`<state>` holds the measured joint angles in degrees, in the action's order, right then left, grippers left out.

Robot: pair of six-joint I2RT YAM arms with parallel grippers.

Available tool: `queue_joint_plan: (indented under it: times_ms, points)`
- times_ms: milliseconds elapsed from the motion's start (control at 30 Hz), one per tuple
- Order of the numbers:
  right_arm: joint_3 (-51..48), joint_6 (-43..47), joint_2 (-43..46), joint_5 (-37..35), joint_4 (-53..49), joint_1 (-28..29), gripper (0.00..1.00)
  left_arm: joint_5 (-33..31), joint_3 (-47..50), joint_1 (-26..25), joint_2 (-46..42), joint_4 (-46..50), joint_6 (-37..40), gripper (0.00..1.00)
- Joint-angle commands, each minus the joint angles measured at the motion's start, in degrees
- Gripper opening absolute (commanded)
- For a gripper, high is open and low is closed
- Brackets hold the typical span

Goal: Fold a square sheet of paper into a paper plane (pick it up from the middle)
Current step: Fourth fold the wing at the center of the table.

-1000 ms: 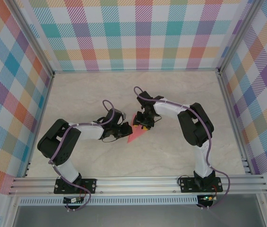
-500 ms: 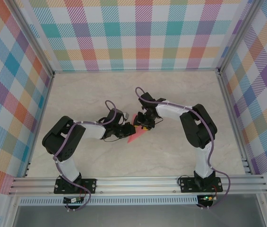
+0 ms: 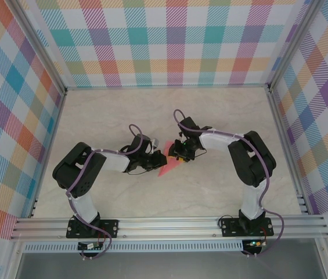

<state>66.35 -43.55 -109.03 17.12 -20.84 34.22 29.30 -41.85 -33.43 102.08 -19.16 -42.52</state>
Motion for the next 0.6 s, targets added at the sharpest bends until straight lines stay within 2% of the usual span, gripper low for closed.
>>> queue_joint_plan:
  times_ms: [0,167,567]
  points:
    - [-1.53,1.27,2.9,3.25,3.93,-0.08,0.4,1.62,0.92,0.73,-1.15,-2.69,-1.48,0.08]
    - [-2.8,1.19,3.74,4.32,6.25,-0.12,0.39,2.42,1.24,1.0,0.07,-5.01,-3.14,0.08]
    - [-0.66,0.84,-0.75,2.62,3.51,-0.28,0.39,2.87,1.81,1.4,0.46,-5.89,-4.13,0.08]
